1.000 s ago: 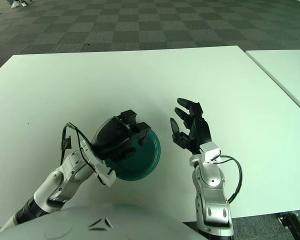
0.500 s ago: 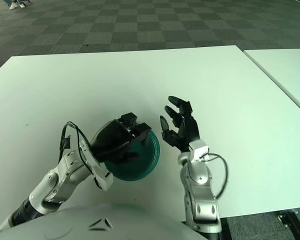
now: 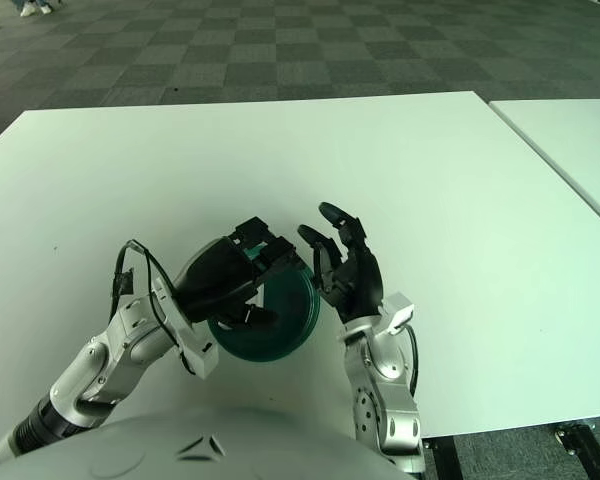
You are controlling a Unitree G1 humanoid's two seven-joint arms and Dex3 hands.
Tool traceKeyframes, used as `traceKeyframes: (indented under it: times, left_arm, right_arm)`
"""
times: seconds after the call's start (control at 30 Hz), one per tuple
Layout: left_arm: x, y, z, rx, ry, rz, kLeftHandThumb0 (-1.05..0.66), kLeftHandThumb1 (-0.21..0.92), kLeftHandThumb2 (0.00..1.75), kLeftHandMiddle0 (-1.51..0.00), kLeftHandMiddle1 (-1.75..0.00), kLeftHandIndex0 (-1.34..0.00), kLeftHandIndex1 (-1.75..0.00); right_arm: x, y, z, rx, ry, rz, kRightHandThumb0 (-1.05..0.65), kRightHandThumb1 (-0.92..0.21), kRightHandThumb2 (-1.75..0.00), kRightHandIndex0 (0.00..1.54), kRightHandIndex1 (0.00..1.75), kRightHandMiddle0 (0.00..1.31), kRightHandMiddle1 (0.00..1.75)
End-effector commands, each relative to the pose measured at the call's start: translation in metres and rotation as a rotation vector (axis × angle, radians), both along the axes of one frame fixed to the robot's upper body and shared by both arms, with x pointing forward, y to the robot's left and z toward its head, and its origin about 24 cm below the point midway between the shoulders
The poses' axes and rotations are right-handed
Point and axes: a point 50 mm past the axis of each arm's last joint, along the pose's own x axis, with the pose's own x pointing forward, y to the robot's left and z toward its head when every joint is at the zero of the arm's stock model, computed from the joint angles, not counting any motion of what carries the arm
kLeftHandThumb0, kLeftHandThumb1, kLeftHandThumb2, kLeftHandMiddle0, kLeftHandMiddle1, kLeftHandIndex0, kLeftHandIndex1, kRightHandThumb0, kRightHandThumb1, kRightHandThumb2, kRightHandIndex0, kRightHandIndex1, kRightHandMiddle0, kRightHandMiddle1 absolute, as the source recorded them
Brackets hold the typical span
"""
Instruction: Put the charger into the plate.
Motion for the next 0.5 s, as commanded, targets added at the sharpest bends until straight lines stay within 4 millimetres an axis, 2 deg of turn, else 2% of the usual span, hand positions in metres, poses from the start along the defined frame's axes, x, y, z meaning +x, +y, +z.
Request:
traceKeyframes:
  times: [0.0,0.1,0.2,0.4,0.47]
  left_arm:
    - [-0.003,0.006,0.009,0.011,0.017,0.014,-1.05,0.92,0.94,-0.05,-0.17,0.0,-0.31]
    - [-0.003,0.007,0.011,0.044,0.051,0.012,-1.05,0.92,0.93,-0.02,-0.09,0.0,-0.14]
    - [-0.003,0.007,0.012,0.064,0.063,0.012,-1.05,0.92,0.93,-0.01,-0.04,0.0,-0.05]
    - [-0.002,0.009,0.015,0.061,0.032,0.034,-1.05,0.92,0.9,0.0,0.0,0.0,0.0]
    - [0.002,0.011,0.015,0.051,0.001,0.052,-1.05,0.92,0.89,0.0,0.0,0.0,0.0]
  right_arm:
    - [0.009,-0.001,-0.002,0.155,0.044,-0.002,-0.51,-0.67,-0.63,0.27,0.61,0.0,0.76]
    - [0.01,0.0,-0.002,0.24,0.051,0.002,-0.51,-0.67,-0.61,0.28,0.6,0.0,0.79]
    - [0.011,-0.002,-0.003,0.247,0.036,-0.011,-0.49,-0.65,-0.61,0.29,0.59,0.0,0.83]
    - [0.016,-0.003,0.005,0.172,-0.051,-0.033,-0.45,-0.58,-0.7,0.31,0.51,0.0,0.84]
    - [0.012,-0.01,-0.001,0.124,-0.067,-0.045,-0.45,-0.57,-0.71,0.3,0.49,0.0,0.82]
